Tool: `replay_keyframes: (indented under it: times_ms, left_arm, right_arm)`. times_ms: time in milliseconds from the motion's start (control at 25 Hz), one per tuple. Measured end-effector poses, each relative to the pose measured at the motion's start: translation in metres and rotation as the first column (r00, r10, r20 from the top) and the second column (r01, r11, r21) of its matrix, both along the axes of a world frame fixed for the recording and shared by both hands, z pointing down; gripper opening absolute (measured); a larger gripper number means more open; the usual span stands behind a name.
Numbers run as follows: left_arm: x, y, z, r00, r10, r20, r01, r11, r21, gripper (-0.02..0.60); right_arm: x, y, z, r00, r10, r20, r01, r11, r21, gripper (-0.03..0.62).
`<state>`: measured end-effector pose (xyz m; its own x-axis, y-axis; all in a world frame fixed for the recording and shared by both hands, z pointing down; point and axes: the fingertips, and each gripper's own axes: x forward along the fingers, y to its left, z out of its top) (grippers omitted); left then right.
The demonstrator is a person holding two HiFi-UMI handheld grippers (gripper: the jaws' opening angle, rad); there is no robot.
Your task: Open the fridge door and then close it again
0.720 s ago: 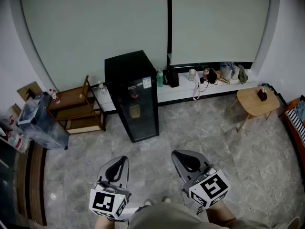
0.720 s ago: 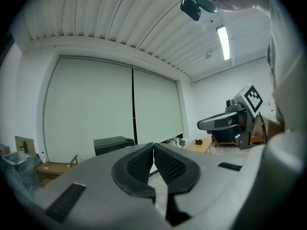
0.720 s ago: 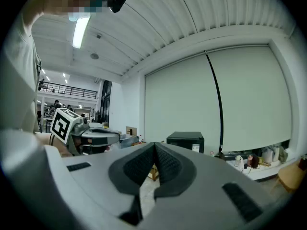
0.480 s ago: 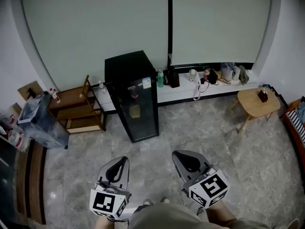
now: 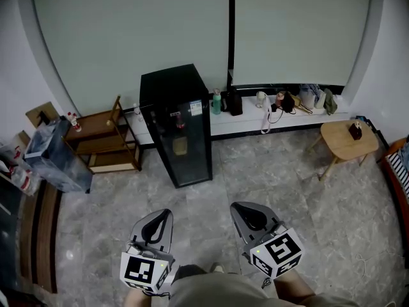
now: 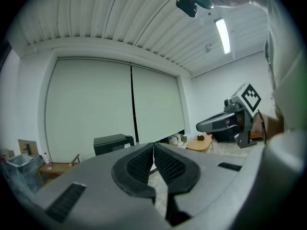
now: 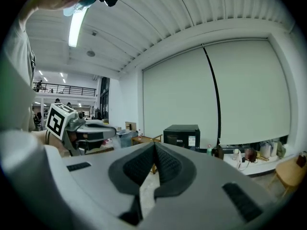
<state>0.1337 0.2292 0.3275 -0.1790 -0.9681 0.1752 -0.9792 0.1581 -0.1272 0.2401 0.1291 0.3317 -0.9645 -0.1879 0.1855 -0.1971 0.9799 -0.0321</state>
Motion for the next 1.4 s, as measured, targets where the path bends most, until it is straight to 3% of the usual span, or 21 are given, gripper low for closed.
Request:
replay_keyframes:
  times_ms: [280,680,1040,1400]
  left_arm:
    - [-0.001,-0.001,0.004,0.999,-0.033,0.007,0.033,0.999,-0.005,0.008]
    - [-0.029,-0.015,0.011,0.999,-0.046,0.003,0.046,0.999,-0.013,0.008]
    - [-0.083,-0.044,0.019,1.000,-0.025,-0.013,0.025,1.000,-0.018,0.008]
    - [-0.166,-0.066,0.017,1.000,-0.002,-0.025,0.002,1.000,-0.009,0.008]
  right_arm:
    - [-0.003,-0.002,0.011,0.999,-0.043,-0.017,0.043,0.999,-0.013,-0.005]
    - [-0.033,-0.016,0.014,0.998,-0.060,-0.009,0.060,0.998,-0.016,-0.005]
    - [-0.090,-0.041,0.018,0.998,-0.055,-0.014,0.055,0.998,-0.012,-0.005]
    - [-0.172,-0.063,0.013,0.999,-0.026,-0.022,0.026,1.000,0.003,-0.004]
